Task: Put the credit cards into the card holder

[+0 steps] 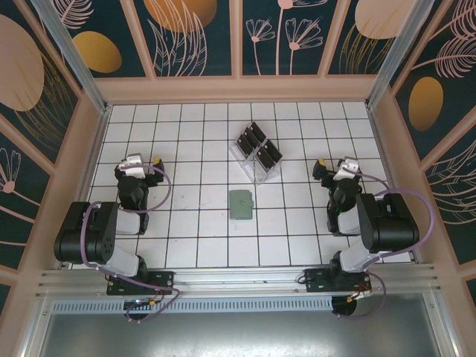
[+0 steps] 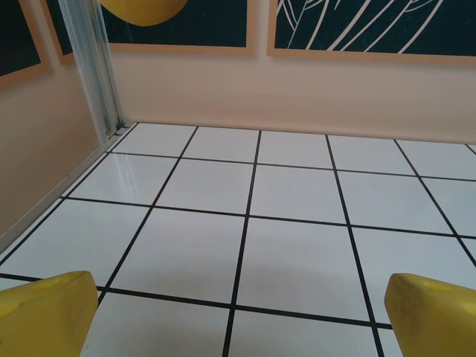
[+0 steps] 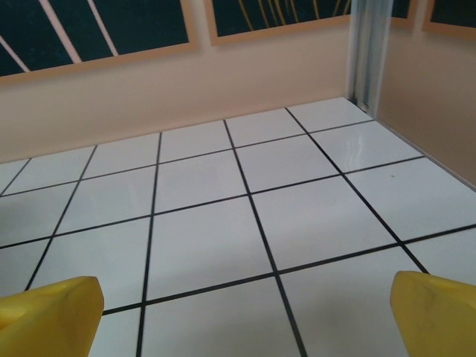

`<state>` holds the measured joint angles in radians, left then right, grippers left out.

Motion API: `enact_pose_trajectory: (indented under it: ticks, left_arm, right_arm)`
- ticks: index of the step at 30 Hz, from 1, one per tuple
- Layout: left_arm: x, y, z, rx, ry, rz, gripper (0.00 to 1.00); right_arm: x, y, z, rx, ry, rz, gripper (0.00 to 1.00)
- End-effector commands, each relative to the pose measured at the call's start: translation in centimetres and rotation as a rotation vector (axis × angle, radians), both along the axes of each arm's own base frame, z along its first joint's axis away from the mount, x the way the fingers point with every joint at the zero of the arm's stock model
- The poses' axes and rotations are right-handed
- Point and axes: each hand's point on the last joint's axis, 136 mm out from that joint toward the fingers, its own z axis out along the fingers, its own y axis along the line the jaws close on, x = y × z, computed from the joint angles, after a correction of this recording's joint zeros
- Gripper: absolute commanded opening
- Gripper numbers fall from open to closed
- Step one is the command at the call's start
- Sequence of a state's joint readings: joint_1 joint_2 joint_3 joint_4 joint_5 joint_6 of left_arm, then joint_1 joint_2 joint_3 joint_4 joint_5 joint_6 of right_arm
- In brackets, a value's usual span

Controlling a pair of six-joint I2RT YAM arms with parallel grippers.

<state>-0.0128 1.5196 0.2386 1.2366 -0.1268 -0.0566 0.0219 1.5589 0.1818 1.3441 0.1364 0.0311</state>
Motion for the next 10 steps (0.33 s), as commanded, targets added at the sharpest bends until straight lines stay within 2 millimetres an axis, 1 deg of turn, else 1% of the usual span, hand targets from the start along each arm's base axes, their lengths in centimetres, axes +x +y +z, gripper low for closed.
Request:
enact_pose_trajectory:
  ticks: [1,3,4,10]
  left_arm:
    - [0.45,-0.13,0.52,-0.016,-0.019,-0.011,0.99]
    - [0.49,-0.13,0.51,-0.016,-0.018,-0.011,0.99]
    - [0.49,-0.12,0.45,-0.016,-0.015,-0.011,0.99]
    - [0.49,-0.05,0.54,-0.015,-0.019,-0.006,0.99]
  right_arm:
    - [0.27,0.17,1.15,-0.032,-0.044,0.011,0.99]
    - [0.98,0.29,0.71,-0.006,-0.014,0.056,0.99]
    - [1.01,0.03,0.49,0.007,-0.004,0.064,0.99]
    - [0.92,0.11,0.58,0.004,-0.01,0.066,0.99]
